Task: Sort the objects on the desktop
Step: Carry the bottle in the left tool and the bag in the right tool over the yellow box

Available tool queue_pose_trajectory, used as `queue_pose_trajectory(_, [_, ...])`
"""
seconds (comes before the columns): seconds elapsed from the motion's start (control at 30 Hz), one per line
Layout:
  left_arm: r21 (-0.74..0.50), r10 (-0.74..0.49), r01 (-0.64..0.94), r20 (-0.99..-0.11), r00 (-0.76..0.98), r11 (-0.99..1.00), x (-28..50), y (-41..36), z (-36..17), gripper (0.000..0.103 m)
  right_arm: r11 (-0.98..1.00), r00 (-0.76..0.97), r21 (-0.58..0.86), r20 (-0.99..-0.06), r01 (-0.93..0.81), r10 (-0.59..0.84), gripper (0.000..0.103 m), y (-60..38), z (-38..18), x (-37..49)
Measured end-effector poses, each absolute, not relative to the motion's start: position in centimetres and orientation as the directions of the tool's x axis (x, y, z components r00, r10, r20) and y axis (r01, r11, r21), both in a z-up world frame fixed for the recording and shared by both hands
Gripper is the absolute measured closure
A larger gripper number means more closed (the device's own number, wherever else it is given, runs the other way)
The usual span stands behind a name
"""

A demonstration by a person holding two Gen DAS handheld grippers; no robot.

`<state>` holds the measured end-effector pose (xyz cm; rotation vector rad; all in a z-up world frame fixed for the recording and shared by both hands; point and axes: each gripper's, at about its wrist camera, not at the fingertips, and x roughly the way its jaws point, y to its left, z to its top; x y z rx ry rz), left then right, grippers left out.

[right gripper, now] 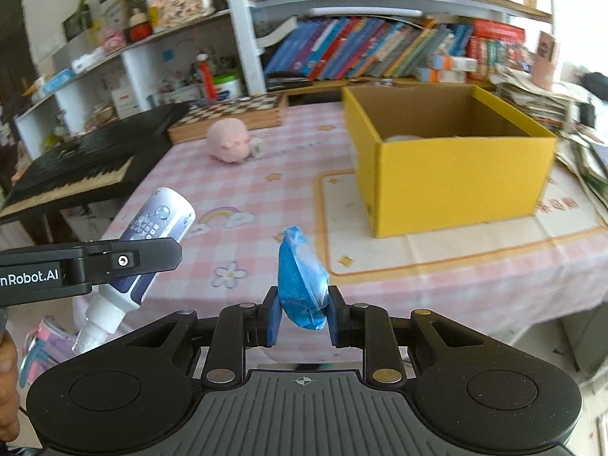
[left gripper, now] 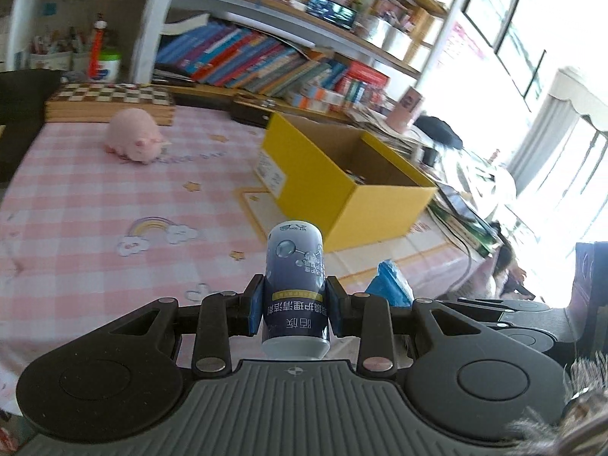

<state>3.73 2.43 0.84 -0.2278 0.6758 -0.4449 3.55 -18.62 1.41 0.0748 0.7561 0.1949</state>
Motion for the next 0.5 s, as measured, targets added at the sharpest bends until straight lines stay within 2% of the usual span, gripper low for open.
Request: queue_pose_trajectory(0.5, [-0.351, -0.566, 0.446, -0.556, 0.608, 0.823, 5.6, -2.6, 0.4, 0.072, 0.991, 0.713, 0.135, -0.694, -0.015, 0.105, 0.079, -23.1, 1.2, 2.8])
